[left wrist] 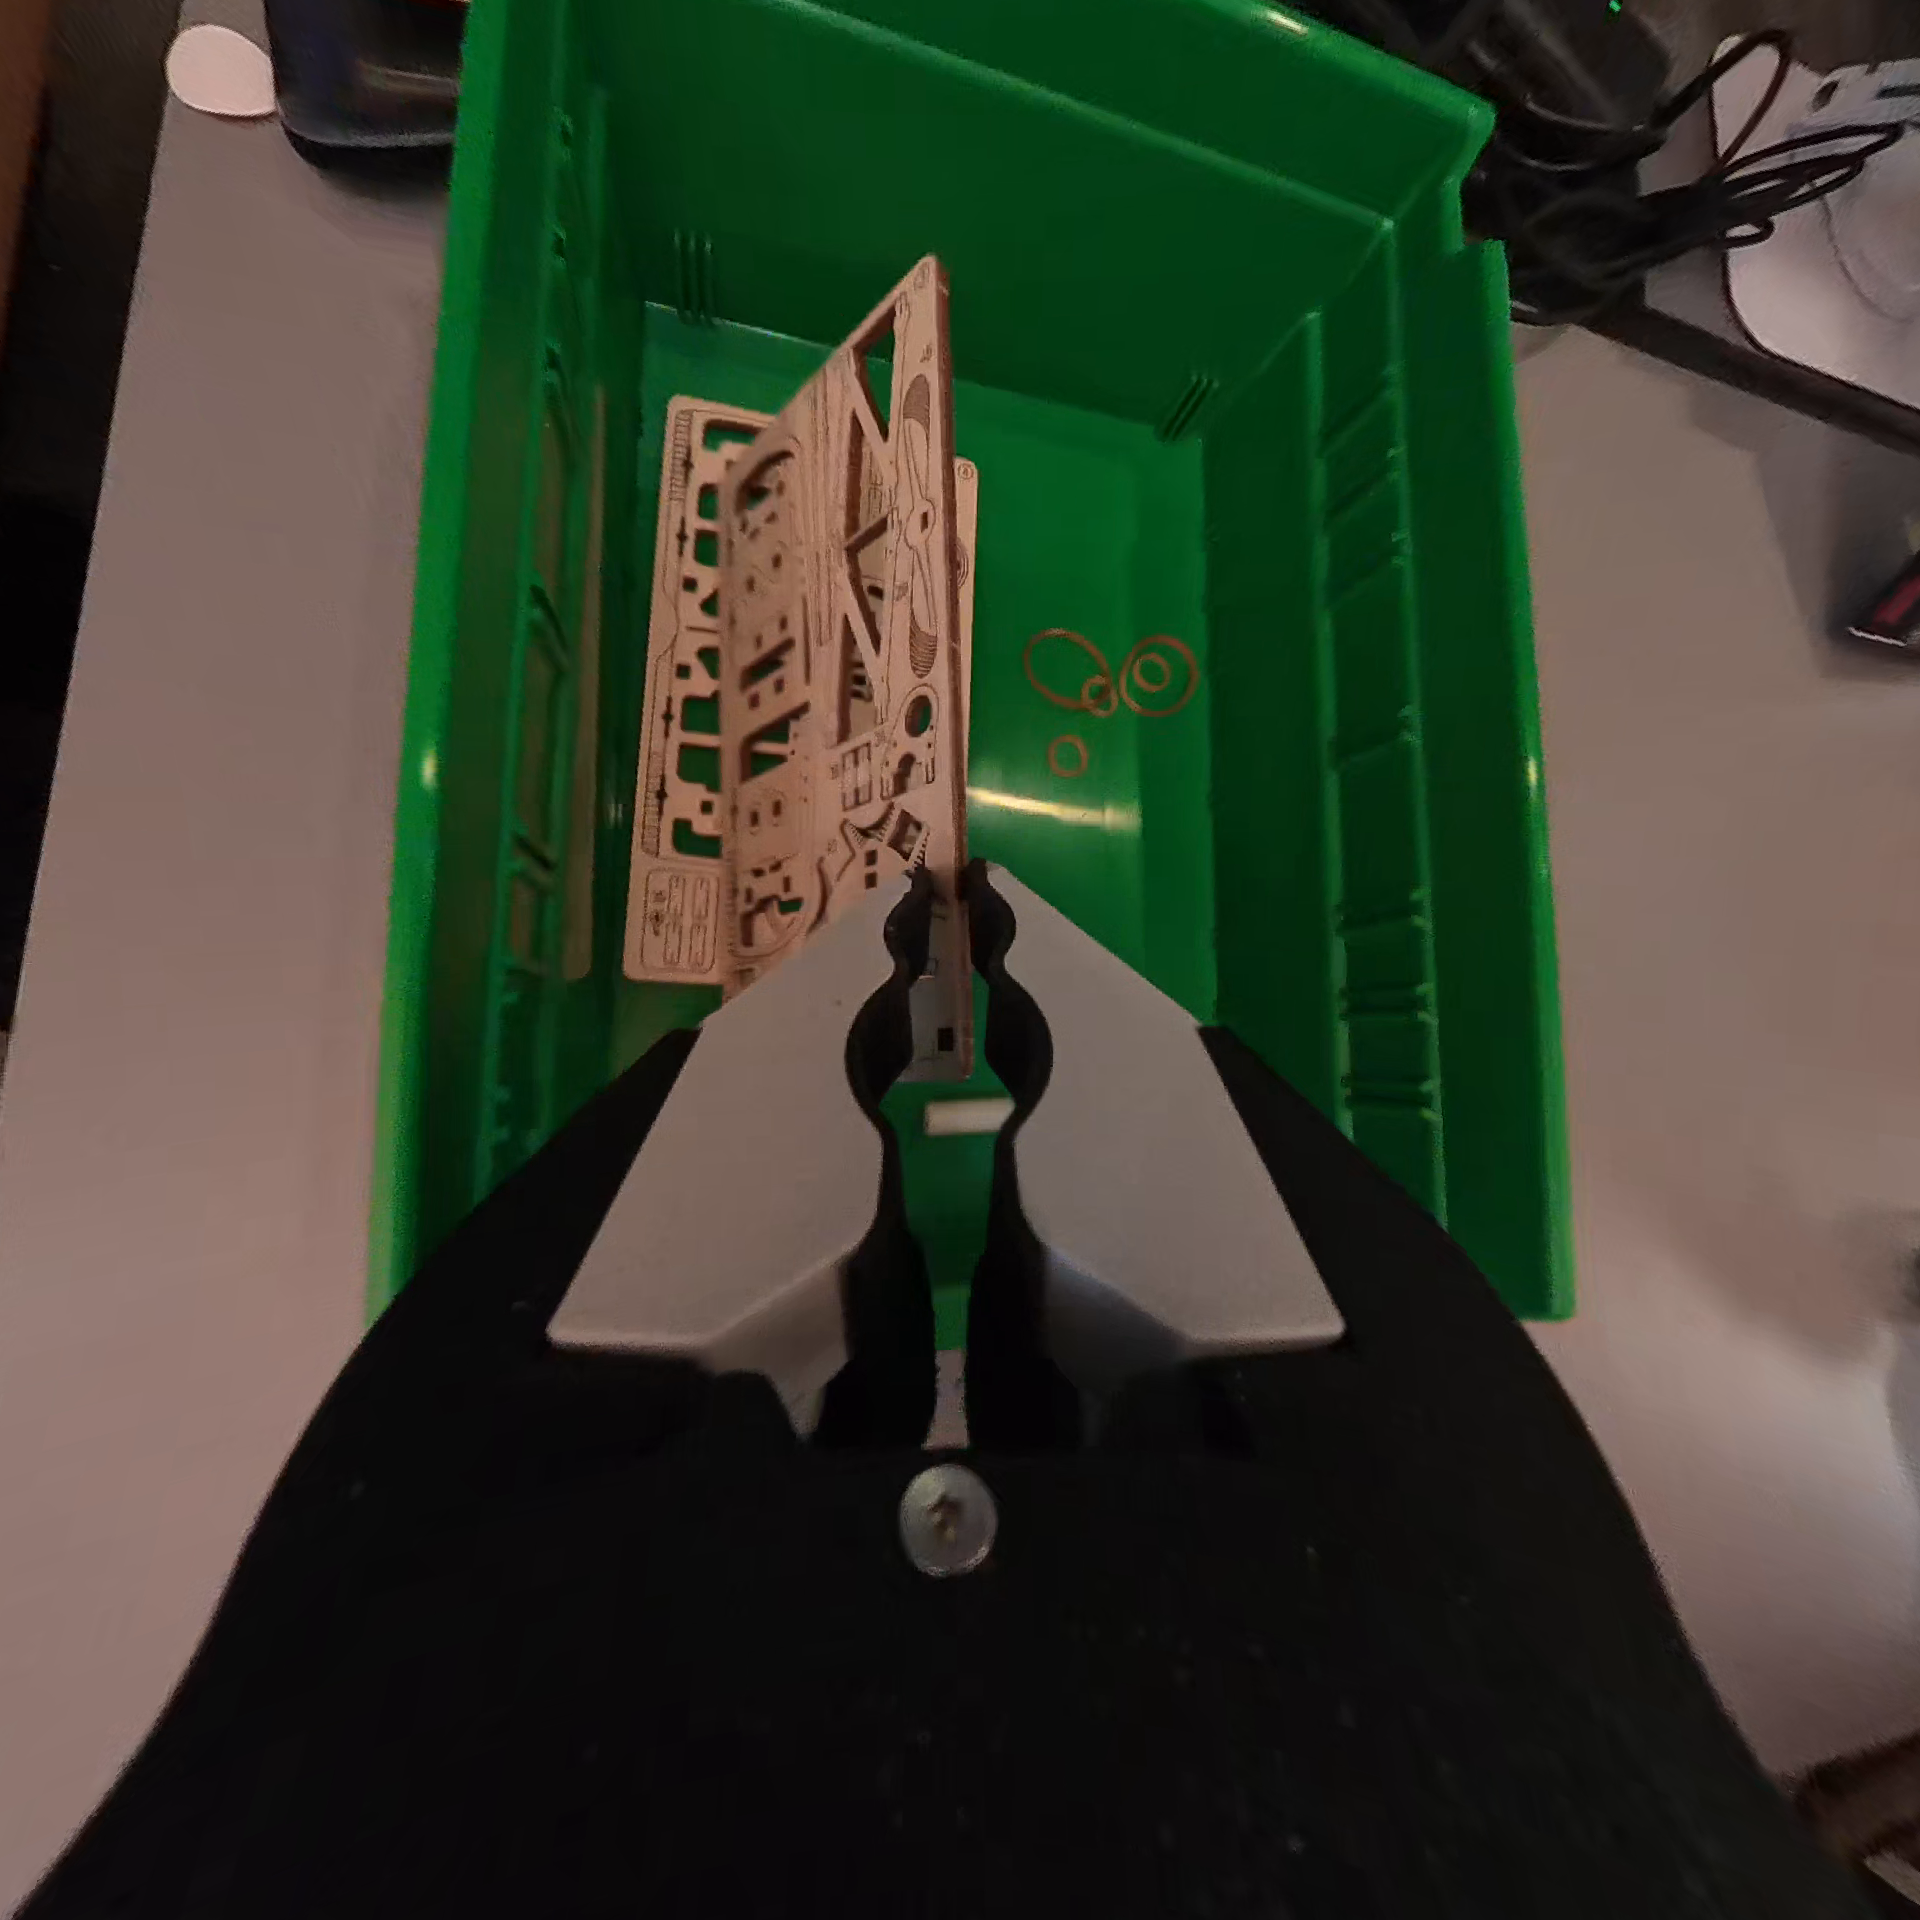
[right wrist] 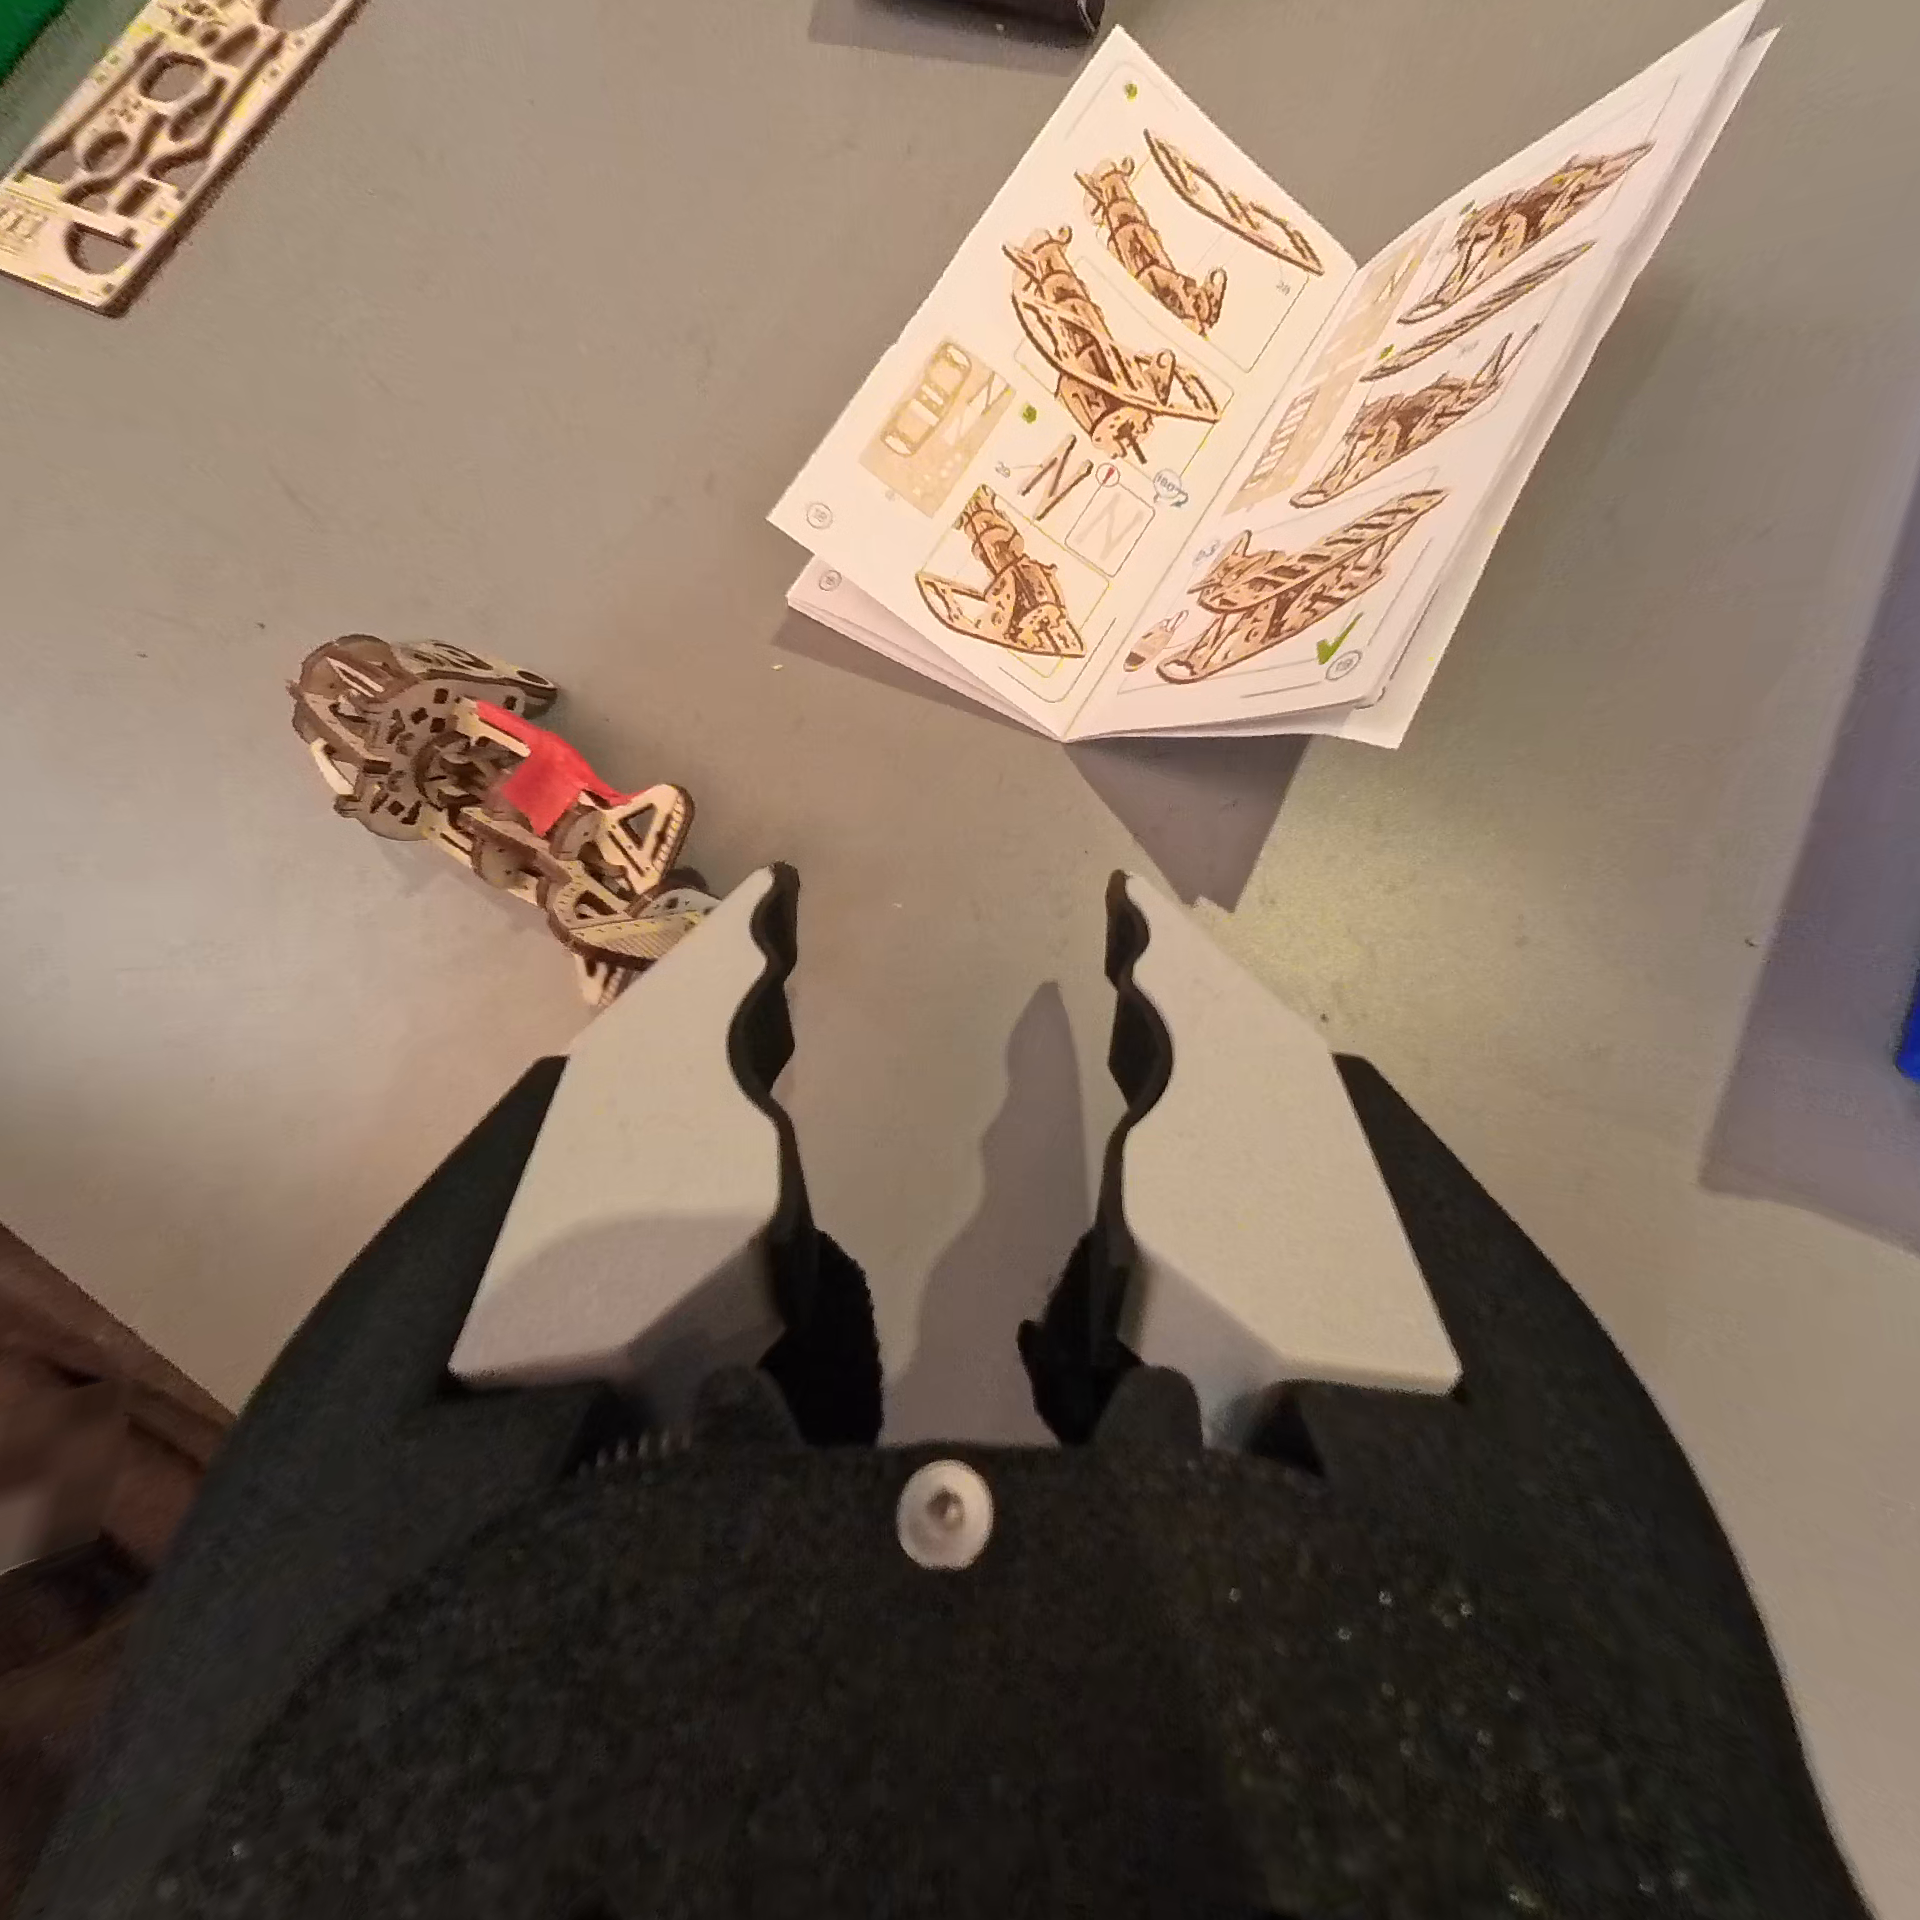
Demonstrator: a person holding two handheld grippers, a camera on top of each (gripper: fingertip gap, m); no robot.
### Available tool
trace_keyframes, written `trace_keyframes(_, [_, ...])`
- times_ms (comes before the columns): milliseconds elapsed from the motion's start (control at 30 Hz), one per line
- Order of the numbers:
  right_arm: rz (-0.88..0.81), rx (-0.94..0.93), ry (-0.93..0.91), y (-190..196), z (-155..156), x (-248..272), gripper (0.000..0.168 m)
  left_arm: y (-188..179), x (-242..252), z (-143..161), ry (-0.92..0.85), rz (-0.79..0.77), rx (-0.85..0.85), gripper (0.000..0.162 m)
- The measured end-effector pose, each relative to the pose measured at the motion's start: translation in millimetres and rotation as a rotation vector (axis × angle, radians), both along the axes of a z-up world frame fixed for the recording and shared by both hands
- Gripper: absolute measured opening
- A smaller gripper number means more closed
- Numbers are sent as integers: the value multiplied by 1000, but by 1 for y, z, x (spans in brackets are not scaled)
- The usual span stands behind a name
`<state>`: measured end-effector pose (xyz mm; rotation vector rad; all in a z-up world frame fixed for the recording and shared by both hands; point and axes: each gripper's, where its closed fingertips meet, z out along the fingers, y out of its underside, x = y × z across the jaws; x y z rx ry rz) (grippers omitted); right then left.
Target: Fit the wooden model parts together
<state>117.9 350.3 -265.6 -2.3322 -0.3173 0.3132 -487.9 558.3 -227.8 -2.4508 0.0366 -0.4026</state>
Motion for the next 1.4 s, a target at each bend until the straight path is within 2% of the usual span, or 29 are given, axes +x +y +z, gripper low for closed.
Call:
trace_keyframes(133, [13, -2, 4, 1, 0, -4, 58, -25, 2, 1, 23, -7, 0, 4])
trace_keyframes(233, [26, -2, -1, 0, 0, -7, 58, -41, -1, 1, 120, 2, 24, 2])
trace_keyframes(333, [29, 5, -7, 0, 2, -8, 58, -50, -5, 18, 226, 15, 101, 0])
trace_keyframes(433, [32, 12, 3, 0, 6, -10, 58, -56, 0, 42, 258, 12, 177, 0])
trace_keyframes(700, [52, 38, 15, 5, 15, -19, 57, -74, 23, 89, 57, -27, 291, 0])
trace_keyframes(900, [66, 39, 16, 4, 14, -24, 57, -76, 28, 81, 7, -38, 284, 0])
trace_keyframes(1000, [65, 35, 20, 2, 13, -24, 57, -81, 47, 54, 47, -114, 252, 0])
trace_keyframes(1100, [58, 33, 16, 0, 13, -20, 57, -88, 68, 53, -9, -157, 296, 0])
trace_keyframes(1200, [57, 29, 26, 0, 13, -19, 56, -89, 68, 53, 59, -149, 318, 1])
trace_keyframes(1400, [60, 32, 17, 2, 16, -19, 56, -88, 61, 54, 80, -150, 295, 0])
